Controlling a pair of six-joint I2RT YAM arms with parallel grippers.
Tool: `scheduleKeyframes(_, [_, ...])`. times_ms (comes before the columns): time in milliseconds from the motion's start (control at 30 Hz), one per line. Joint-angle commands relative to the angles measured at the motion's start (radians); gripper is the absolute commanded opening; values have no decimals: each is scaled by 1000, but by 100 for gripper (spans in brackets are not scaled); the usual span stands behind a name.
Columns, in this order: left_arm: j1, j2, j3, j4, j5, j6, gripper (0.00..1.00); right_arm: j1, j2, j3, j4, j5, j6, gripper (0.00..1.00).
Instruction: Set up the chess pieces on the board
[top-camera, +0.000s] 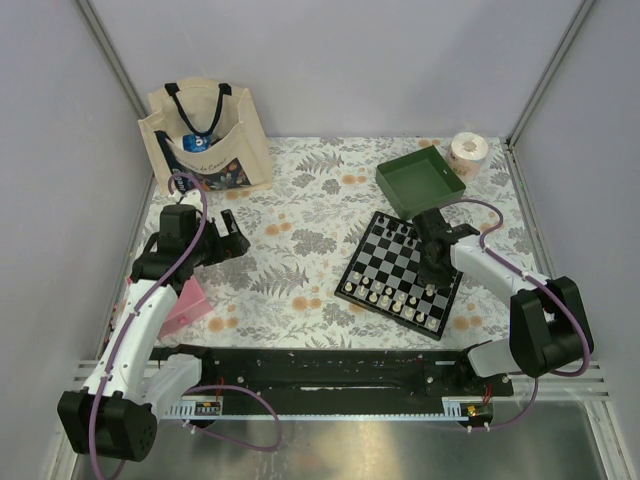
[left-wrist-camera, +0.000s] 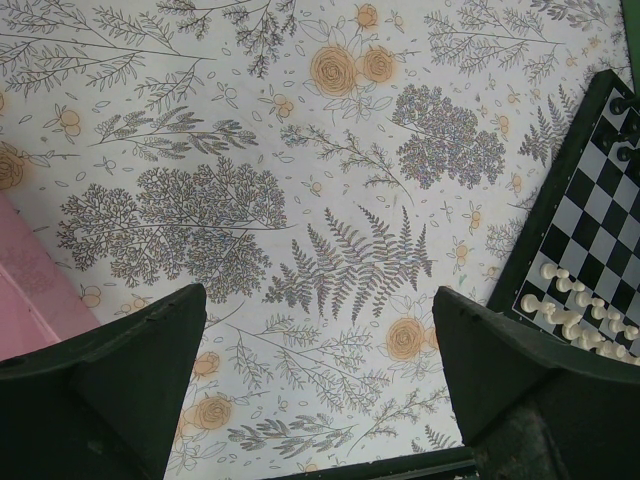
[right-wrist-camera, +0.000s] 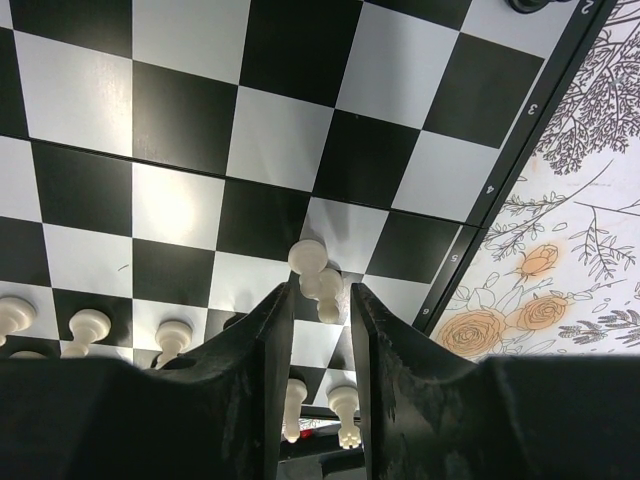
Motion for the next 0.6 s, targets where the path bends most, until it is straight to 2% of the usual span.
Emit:
scheduleKeyframes(0, [4,-6,-3,43,13,7,99,-7,-16,-14,13,-3,9,38])
scheduleKeyframes(267, [4,-6,-3,45,16,7,99,-7,-22,-45,34,-20,22,35])
scheduleKeyframes(567, [4,-11,-3,45,13,8,99,-7,-22,-41,39,-21,19,24])
